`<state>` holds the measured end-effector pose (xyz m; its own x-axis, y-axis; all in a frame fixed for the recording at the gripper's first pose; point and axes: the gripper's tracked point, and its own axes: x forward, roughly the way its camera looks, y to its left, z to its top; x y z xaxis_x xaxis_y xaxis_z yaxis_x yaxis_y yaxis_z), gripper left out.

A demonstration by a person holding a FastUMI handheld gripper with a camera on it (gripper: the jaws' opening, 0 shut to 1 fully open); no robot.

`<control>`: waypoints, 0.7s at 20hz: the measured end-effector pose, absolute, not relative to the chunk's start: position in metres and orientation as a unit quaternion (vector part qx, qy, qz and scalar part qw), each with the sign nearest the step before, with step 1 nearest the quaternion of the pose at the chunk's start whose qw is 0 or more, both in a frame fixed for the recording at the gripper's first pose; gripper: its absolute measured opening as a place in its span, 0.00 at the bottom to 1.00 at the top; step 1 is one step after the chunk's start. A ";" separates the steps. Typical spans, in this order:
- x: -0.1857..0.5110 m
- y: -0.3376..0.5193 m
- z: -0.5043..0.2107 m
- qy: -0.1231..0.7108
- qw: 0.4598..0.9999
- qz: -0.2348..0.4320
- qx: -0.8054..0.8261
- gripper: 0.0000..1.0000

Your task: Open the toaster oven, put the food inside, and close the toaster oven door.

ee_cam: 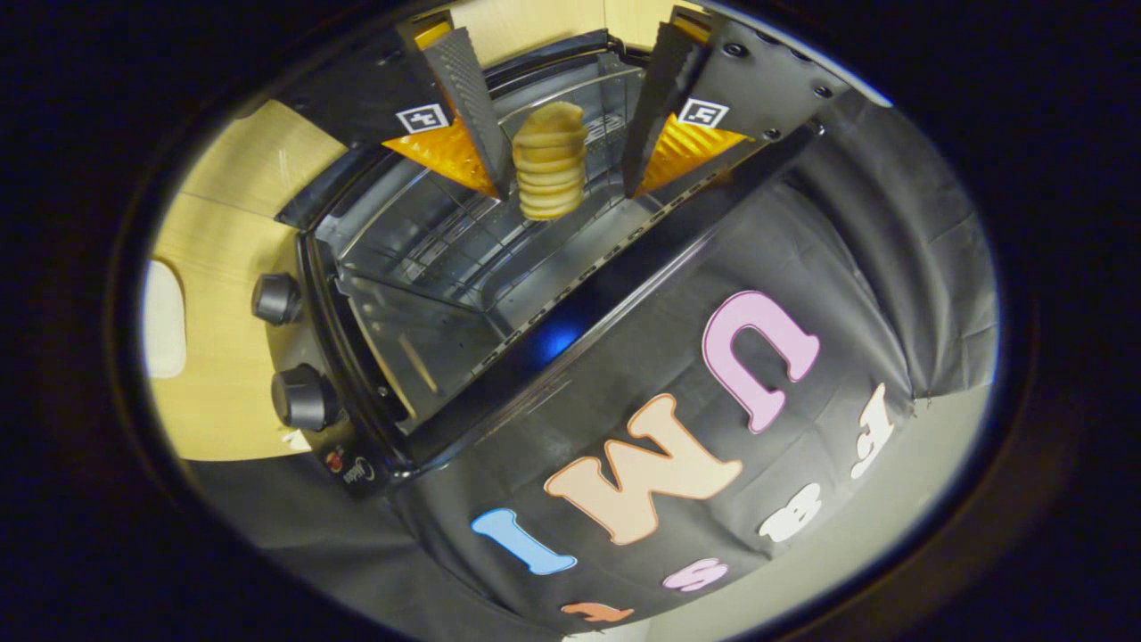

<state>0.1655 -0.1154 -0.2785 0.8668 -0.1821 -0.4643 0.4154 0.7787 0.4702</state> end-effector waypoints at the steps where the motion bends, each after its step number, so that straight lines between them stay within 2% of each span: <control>1: 0.162 -0.116 -0.277 0.202 0.923 -0.162 0.284 0.78; 14: 0.057 -0.116 -0.229 0.214 0.954 -0.174 0.118 0.78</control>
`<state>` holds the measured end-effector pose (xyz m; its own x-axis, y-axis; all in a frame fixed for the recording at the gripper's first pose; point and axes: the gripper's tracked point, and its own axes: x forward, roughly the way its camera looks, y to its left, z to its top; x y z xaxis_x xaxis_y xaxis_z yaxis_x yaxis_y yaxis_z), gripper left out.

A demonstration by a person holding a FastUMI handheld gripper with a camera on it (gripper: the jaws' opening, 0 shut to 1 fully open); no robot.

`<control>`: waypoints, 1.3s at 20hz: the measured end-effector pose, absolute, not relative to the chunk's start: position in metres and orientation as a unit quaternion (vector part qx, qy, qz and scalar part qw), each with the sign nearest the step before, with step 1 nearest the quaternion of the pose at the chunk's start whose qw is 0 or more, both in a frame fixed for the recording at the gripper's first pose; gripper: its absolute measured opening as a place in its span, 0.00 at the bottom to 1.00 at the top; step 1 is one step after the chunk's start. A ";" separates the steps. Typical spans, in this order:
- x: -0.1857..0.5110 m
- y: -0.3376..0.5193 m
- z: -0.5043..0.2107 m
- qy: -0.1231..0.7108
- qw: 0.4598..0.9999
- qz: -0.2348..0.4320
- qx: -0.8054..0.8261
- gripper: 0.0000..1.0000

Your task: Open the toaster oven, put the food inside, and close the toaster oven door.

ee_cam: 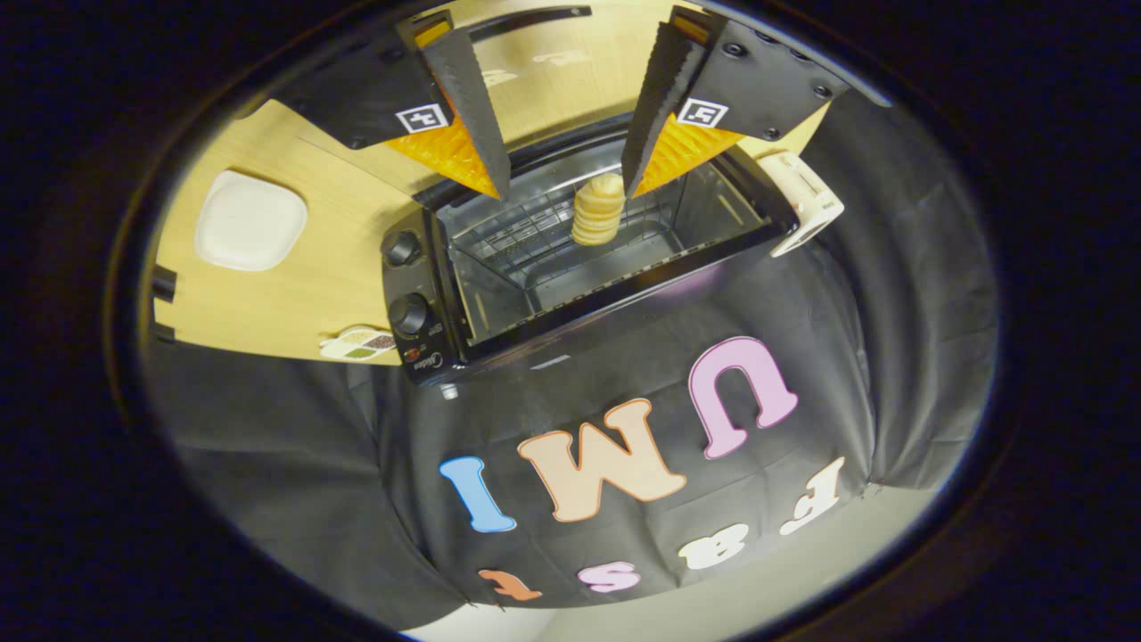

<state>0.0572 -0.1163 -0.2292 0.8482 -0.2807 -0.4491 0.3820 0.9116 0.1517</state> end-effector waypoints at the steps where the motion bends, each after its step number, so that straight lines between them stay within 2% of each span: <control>1: 0.049 -0.115 -0.230 0.218 0.955 -0.173 0.104 0.78; 16: -0.062 -0.108 -0.259 0.313 0.930 -0.188 -0.041 0.78; 26: -0.085 -0.117 -0.288 0.360 0.910 -0.194 -0.068 0.78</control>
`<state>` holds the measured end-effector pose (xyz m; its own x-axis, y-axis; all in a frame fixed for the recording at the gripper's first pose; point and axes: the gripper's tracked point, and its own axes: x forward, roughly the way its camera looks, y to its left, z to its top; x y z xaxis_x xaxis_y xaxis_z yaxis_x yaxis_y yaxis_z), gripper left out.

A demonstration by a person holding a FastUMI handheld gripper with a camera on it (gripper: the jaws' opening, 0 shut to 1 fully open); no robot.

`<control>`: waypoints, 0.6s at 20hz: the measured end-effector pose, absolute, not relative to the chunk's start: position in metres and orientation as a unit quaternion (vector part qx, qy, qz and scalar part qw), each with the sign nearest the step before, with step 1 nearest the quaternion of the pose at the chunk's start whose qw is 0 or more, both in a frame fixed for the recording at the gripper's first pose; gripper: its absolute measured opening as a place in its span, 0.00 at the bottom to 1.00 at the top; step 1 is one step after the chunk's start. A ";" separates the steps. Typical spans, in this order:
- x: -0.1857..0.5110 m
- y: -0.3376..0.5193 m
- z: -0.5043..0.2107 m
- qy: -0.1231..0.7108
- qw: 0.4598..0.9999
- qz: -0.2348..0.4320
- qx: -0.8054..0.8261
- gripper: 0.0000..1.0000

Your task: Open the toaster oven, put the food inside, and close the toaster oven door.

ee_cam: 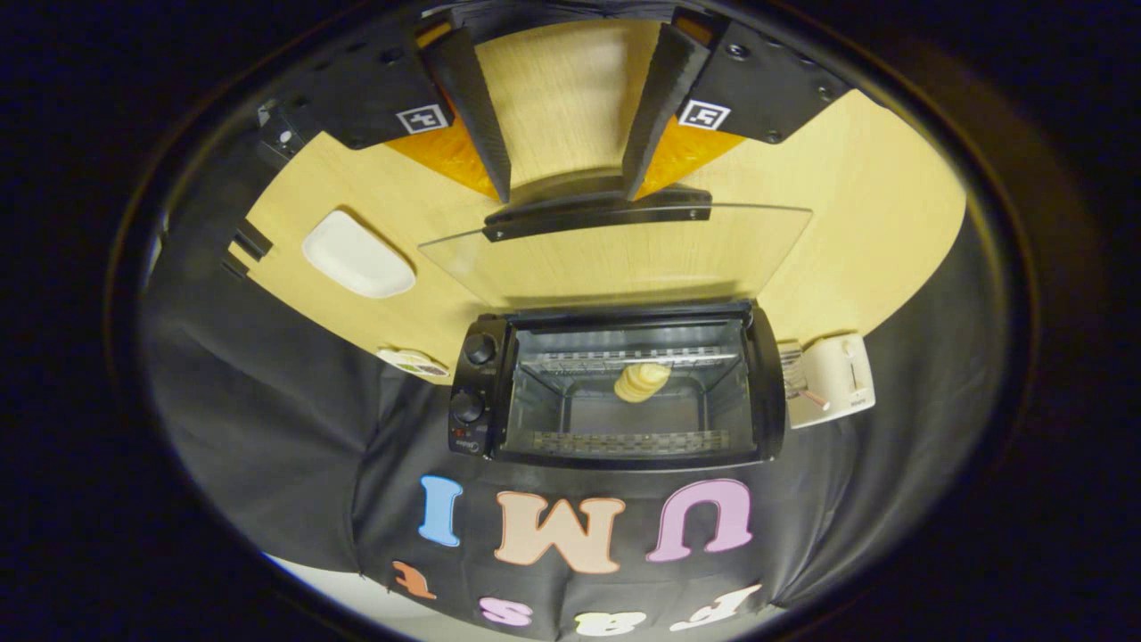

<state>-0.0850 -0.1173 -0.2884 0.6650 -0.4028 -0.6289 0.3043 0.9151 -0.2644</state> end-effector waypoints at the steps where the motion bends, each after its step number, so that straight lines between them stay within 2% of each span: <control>1: -0.084 -0.118 -0.291 0.362 0.909 -0.193 -0.068 0.78; 12: -0.082 -0.118 -0.290 0.360 0.911 -0.186 -0.071 0.78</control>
